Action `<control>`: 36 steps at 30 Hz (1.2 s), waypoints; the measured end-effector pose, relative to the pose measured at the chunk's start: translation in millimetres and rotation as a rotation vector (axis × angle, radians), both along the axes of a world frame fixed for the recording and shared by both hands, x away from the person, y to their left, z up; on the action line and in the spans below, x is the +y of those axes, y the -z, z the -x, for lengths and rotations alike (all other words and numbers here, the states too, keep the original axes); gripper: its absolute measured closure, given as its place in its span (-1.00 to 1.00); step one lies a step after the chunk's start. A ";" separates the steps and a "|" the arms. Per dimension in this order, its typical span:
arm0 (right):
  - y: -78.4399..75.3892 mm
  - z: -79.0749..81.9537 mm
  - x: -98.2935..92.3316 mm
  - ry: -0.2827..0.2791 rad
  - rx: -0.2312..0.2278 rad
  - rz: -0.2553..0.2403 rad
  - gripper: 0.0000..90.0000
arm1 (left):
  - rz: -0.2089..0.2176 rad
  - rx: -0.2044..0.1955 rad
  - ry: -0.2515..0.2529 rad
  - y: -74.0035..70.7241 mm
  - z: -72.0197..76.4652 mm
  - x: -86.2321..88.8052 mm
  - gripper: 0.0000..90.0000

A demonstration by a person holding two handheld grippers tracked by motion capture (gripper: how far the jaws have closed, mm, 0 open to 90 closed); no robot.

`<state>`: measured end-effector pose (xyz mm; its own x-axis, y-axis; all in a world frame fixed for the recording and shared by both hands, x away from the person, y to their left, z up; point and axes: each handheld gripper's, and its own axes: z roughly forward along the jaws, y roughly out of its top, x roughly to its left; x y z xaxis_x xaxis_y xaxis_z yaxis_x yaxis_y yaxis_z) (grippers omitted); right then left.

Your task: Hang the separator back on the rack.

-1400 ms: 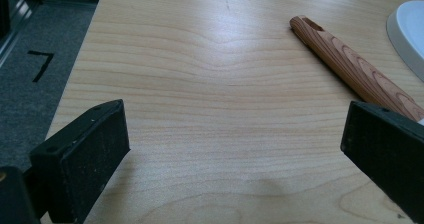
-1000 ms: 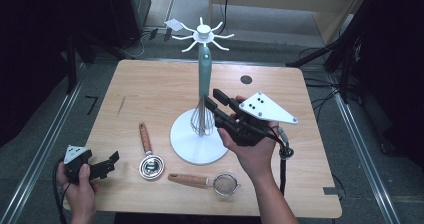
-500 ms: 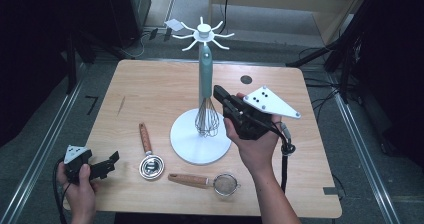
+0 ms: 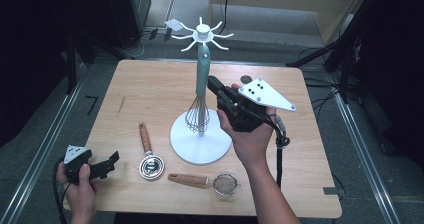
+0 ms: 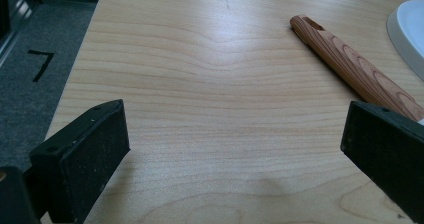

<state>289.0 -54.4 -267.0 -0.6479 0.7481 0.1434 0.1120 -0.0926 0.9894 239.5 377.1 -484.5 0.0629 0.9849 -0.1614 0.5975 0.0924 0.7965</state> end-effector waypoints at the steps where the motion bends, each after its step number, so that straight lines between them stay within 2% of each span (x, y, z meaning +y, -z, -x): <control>1: 0.0 0.0 0.0 0.000 0.000 0.000 1.00 | -0.001 0.000 0.001 0.0 0.0 0.0 -1.00; 9: -1.8 0.7 4.3 -0.006 -0.001 0.004 1.00 | -0.001 0.000 0.001 0.0 0.0 0.0 -1.00; 16: -7.9 1.1 3.0 0.000 -0.001 -0.018 1.00 | -0.001 0.002 0.000 -0.1 -0.1 -0.2 -1.00; 25: -16.7 3.9 11.3 -0.015 -0.025 -0.027 1.00 | 0.000 0.000 0.001 0.0 0.0 -0.1 -1.00; 36: -14.8 3.1 8.0 -0.001 -0.031 -0.022 1.00 | 0.000 0.000 0.002 0.0 0.0 -0.1 -1.00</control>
<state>286.0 -46.5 -252.2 -0.6531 0.7443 0.1399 0.0816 -0.1144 0.9901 239.5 377.0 -484.6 0.0653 0.9847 -0.1618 0.5974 0.0913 0.7967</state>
